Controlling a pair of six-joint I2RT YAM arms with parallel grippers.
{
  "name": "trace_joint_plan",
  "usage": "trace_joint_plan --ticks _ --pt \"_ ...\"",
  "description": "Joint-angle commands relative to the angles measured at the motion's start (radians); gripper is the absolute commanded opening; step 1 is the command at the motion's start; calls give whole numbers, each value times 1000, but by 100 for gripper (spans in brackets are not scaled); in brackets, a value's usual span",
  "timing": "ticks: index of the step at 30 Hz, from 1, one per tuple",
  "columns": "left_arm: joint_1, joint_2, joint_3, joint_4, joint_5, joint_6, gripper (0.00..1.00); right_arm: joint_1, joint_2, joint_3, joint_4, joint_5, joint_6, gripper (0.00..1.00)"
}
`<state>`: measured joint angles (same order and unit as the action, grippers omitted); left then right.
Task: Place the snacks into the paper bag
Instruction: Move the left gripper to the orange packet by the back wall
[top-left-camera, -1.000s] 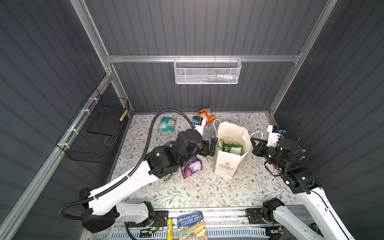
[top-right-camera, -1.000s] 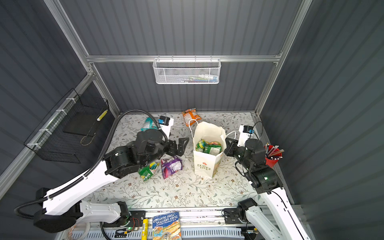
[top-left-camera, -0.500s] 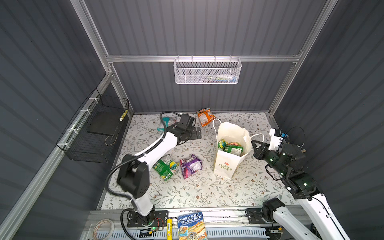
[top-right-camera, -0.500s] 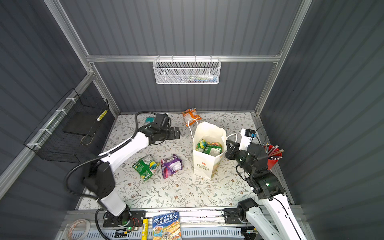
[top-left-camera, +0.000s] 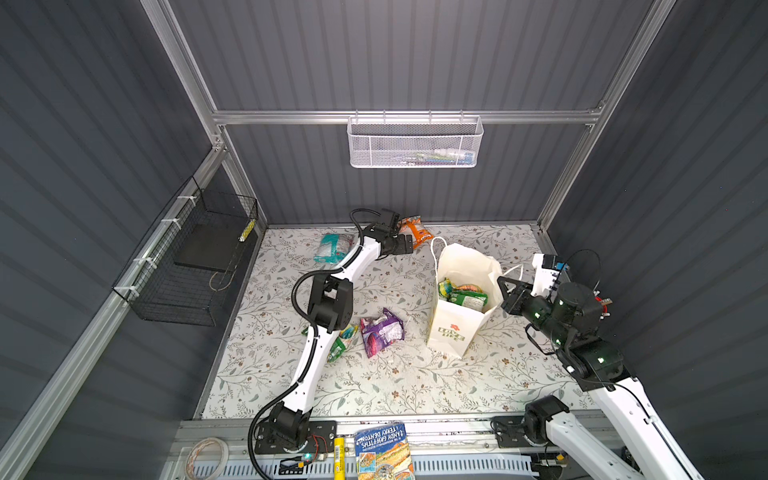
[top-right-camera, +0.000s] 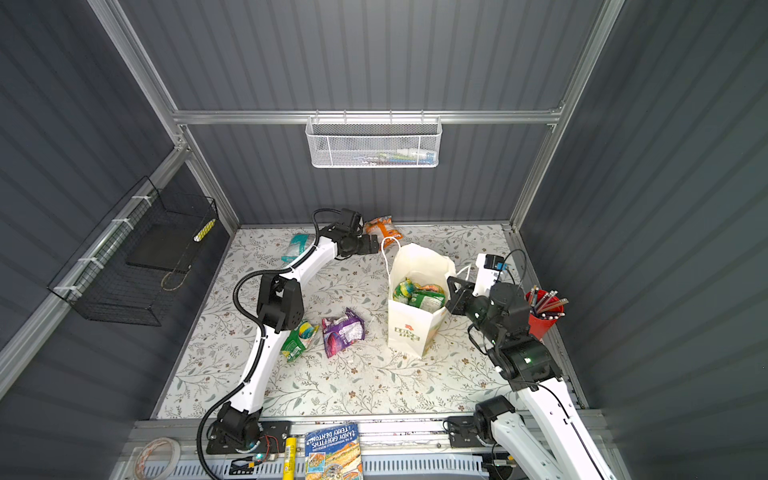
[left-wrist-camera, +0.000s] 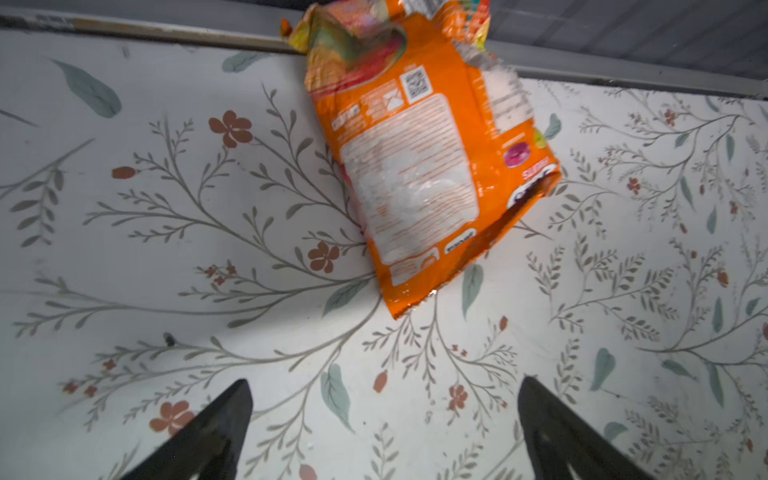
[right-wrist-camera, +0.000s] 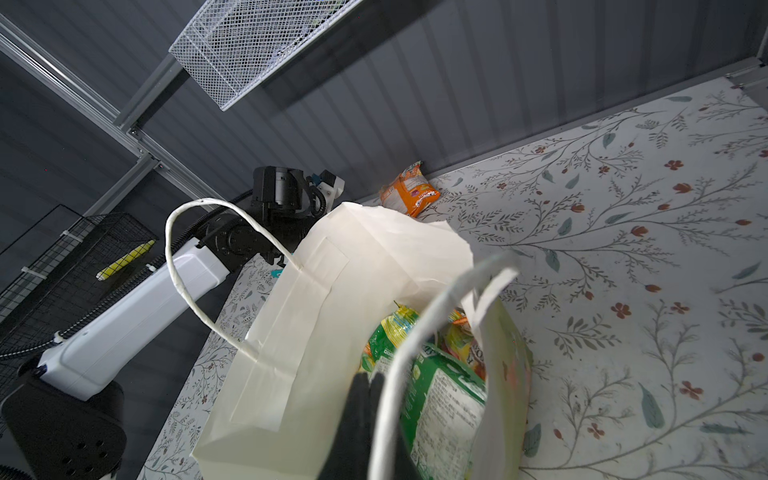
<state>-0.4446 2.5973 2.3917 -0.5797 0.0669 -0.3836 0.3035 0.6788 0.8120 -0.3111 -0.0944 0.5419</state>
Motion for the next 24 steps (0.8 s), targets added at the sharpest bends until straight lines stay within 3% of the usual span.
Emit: trace_joint_plan --ticks 1,9,15,24 --pt "19 28 9 93 96 27 100 -4 8 -10 11 5 -6 0" --pt "24 148 34 271 221 -155 93 -5 16 -16 16 20 -15 0" --pt "23 257 154 277 228 -318 74 -7 12 -16 13 33 -23 0" --pt "18 317 176 333 255 -465 52 -6 7 -18 16 30 -25 0"
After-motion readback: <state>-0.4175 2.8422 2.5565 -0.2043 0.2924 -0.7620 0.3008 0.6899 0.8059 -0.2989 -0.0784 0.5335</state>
